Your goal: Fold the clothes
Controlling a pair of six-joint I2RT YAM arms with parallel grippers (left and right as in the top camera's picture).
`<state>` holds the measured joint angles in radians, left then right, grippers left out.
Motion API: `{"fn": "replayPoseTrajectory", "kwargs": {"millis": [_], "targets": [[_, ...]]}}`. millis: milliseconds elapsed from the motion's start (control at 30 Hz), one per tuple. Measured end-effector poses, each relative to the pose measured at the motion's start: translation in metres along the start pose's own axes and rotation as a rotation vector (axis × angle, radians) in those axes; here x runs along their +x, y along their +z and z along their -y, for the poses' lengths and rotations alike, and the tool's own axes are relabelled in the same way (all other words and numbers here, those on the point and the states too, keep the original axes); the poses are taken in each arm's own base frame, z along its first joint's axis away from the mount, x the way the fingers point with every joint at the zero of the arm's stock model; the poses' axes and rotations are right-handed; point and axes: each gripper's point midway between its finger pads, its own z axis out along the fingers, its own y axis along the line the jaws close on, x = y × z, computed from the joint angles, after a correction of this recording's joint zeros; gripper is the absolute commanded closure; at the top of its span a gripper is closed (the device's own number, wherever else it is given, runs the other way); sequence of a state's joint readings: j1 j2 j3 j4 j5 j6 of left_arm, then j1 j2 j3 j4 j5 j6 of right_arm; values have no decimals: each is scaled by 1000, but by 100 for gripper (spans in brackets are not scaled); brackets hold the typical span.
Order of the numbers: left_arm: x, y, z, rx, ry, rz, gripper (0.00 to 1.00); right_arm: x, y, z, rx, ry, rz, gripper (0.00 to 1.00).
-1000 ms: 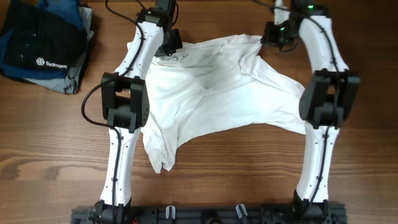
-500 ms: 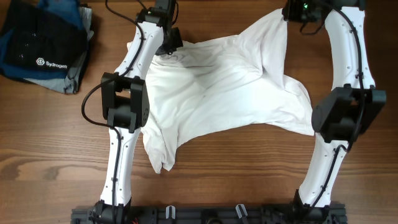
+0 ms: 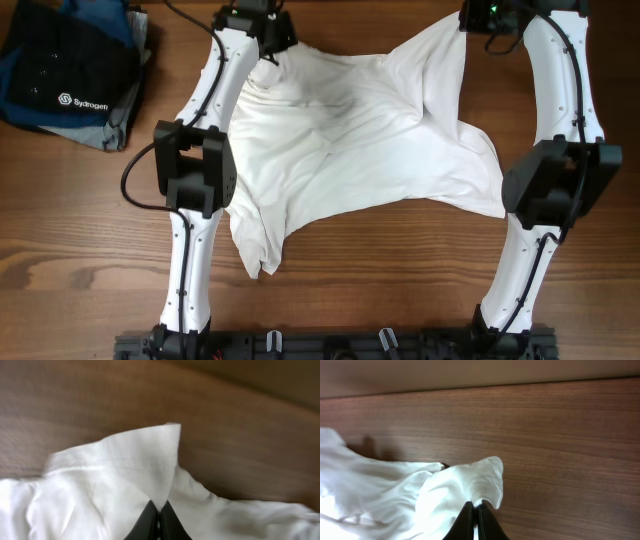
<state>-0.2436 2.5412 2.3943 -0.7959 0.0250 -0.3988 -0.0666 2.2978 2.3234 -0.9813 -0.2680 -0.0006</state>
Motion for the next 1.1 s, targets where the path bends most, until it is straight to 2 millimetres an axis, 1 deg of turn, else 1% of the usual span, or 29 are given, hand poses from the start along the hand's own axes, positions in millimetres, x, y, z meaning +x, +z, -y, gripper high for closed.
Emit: {"fn": "replayPoseTrajectory", "kwargs": {"millis": [100,167,300,333,400,500,733,833,967,1100], "targets": [[-22,-26,8,12,1,71,96,-3,-2,9,10,14,14,96],[-34,-43,11,11,1,111,96,-6,-5,22,23,32,30,96],[-49,-62,13,7,4,164,96,-10,-12,45,48,61,52,96],[-51,-64,13,4,4,172,96,-10,-12,48,51,66,55,96],[-53,-65,11,-10,5,185,96,-12,-17,65,69,92,67,96],[-55,-65,10,-19,7,194,96,-17,-22,80,85,115,99,96],[-71,-69,12,-1,2,254,96,-24,-35,108,111,161,144,96],[-79,-71,9,5,-7,282,96,-25,-44,119,117,181,159,96],[-97,-75,1,14,-24,339,96,-29,-47,123,120,179,179,96],[-107,-79,-11,7,-37,360,96,-28,-47,120,104,180,176,96]]}}
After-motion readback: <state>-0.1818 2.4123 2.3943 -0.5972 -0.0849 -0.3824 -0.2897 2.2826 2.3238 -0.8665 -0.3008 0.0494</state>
